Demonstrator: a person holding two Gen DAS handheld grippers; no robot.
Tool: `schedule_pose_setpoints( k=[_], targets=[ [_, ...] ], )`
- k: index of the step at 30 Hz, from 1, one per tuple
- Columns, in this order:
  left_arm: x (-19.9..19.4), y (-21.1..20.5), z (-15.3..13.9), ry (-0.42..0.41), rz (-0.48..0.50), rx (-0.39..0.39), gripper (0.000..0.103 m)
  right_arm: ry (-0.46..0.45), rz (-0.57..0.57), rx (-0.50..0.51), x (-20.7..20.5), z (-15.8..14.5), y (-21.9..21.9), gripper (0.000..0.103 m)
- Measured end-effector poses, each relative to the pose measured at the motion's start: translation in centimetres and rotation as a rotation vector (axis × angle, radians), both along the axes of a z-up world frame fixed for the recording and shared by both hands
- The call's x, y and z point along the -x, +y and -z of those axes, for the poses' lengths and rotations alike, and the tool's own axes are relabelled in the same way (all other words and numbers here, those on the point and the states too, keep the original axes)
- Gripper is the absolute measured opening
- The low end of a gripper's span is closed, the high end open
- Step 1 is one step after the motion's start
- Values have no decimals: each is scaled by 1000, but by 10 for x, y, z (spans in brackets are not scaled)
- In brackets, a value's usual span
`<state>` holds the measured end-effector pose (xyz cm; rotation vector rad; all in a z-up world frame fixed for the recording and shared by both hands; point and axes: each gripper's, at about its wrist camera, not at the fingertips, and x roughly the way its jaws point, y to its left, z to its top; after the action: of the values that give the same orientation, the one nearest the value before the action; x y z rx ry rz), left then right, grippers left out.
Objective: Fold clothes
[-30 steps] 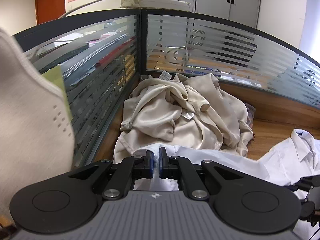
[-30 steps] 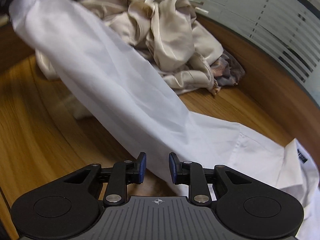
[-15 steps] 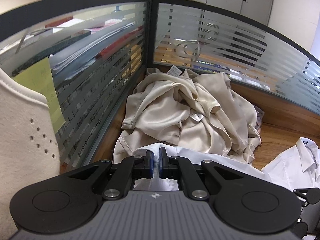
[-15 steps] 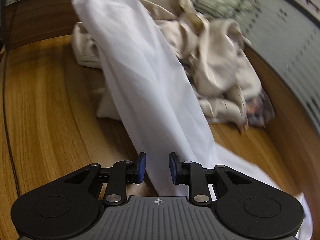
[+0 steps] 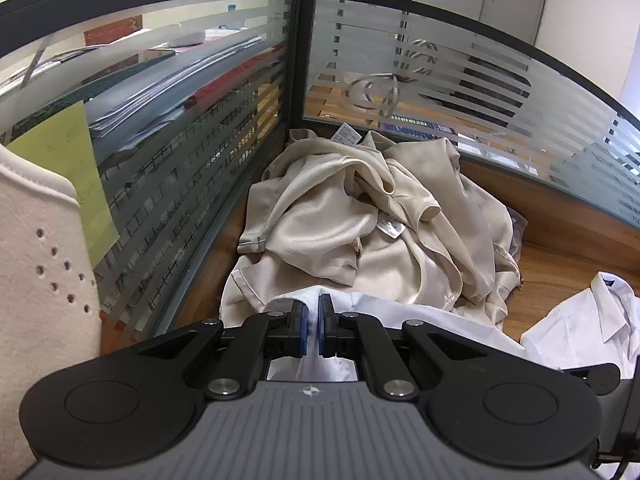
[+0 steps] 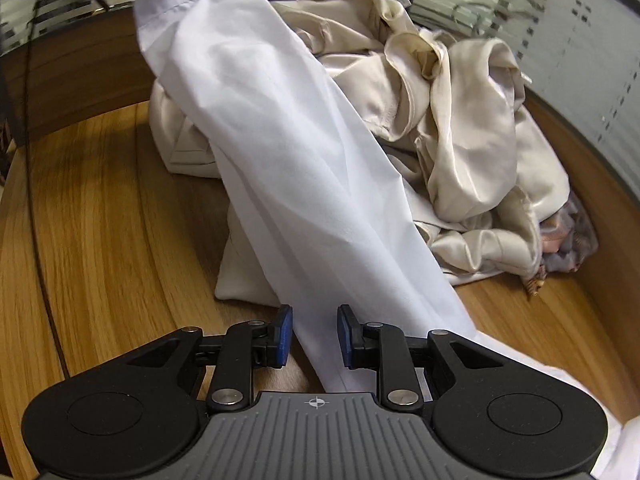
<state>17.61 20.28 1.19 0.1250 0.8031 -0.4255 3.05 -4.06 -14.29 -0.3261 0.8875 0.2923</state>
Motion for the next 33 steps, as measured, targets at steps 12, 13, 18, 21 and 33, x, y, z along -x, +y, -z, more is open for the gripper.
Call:
schedule_pose_setpoints(
  k=[12,13,18,21,33],
  targets=[
    [-6,-7,12,14,14,-13,5,88,93,-30,-21,16,0,11],
    [-7,-7,12,14,14,-14,5,91,98,-39,-20,16,-1,8],
    [-11,-9,11,-1,5,-18,5,57,92,-38,-8,7,6,2],
    [-11,-10,10,-10,6,-23,5,16,77,-43,13,-8,12,2],
    [-6,-4,19,11,18,-50,5,25,1,-1,104,-23,46,2]
  ],
)
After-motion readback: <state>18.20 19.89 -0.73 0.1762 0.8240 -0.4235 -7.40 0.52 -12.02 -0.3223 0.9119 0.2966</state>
